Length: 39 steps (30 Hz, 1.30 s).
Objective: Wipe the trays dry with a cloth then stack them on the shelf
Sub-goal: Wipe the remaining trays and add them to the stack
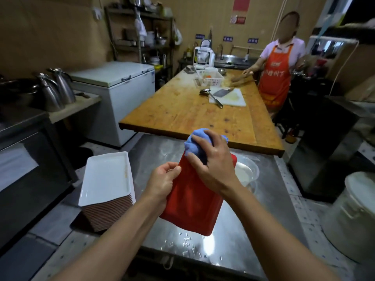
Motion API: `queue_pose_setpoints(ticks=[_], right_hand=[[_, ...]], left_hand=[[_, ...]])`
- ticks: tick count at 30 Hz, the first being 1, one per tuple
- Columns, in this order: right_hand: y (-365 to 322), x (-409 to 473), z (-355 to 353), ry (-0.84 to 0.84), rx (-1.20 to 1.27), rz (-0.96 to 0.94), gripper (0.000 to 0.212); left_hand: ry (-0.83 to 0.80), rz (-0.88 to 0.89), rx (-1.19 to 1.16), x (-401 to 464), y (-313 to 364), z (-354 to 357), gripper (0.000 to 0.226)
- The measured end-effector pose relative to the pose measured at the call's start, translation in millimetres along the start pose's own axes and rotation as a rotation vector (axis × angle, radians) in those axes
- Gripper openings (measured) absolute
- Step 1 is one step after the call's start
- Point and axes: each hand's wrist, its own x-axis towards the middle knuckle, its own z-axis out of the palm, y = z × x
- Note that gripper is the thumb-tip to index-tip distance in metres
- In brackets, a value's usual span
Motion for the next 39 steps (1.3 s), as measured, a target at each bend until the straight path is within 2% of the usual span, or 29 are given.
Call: queue_pose_setpoints(ticks=[5,8,12,15,19,24,28,32,36,39], right_hand=[[-5.9,18.3,5.9,0.085,-0.160,-0.040,0.036],[6.1,16.0,2.9,0.063,-0.215,-0.075,0.042],[28.7,7.9,-5.8,0.075,-0.196,-0.001,0.046],[42.7,6.0,-11.9,0.102,-0.068,0.101,0.040],[39.3,10.4,-13.4,0.136,0.097,0.195,0.045],[29.6,-0.1,-7.6,0.160,0.163,0.267,0.055],[28.0,-29.1,-2.6,0.147,0.198,0.323,0.059],[27.7,-47.8,-4.2,0.209,0.520,0.442,0.058],[31.6,-36.7,-13.5,0.316,0.760,0.575,0.052],[35.5,-30.8,-20.6,0.295,0.822,0.578,0.051]], left_hand=[[0.036,0.095,0.064,-4.9,10.5,5.8,0.019],[0.088,0.073,0.023,-5.2,14.0,6.4,0.018],[0.110,0.023,-0.049,-7.0,17.1,5.3,0.015],[0.097,-0.011,-0.093,-7.8,20.6,6.3,0.011],[0.093,-0.053,-0.173,-5.2,21.7,11.0,0.011],[0.129,-0.087,-0.306,9.3,21.4,20.8,0.016],[0.190,-0.048,-0.379,21.3,27.3,28.6,0.018],[0.236,0.016,-0.373,26.6,30.1,33.1,0.017],[0.173,0.004,-0.356,21.8,19.6,34.0,0.013],[-0.016,-0.036,-0.229,20.5,19.3,19.3,0.012]])
